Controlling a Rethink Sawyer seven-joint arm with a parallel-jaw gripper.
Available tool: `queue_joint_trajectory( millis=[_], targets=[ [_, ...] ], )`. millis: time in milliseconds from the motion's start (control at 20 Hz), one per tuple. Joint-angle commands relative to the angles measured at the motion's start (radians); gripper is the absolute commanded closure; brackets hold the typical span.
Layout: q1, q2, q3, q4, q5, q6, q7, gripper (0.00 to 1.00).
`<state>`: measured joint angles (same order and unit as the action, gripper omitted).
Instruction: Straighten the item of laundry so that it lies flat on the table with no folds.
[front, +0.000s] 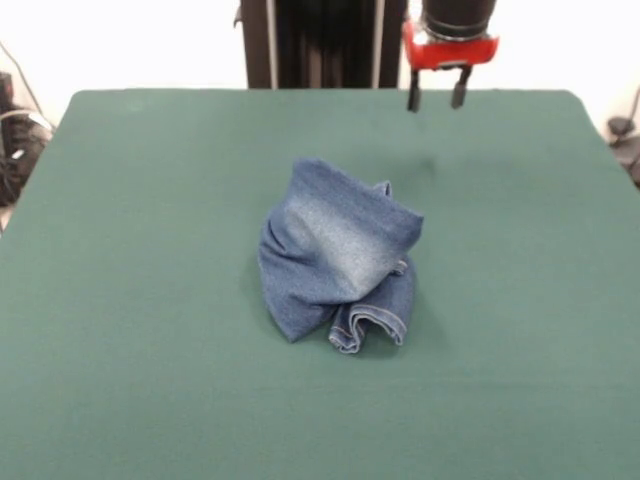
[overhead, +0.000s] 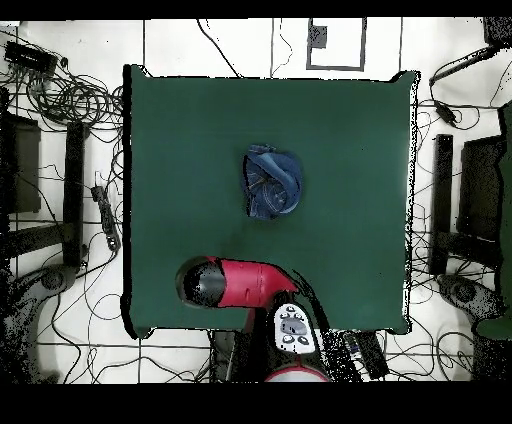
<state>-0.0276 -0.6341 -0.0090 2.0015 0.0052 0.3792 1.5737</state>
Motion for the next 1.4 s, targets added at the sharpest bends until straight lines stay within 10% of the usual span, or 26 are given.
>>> queue_joint_trajectory(
  millis=[50,1400],
  targets=[
    [-0.012,0.001,0.024,-0.146,0.003,0.135,0.103,0.0],
    [-0.164,0.114,0.105,-0.309,-0.144,0.166,-0.013,0.0]
  ],
)
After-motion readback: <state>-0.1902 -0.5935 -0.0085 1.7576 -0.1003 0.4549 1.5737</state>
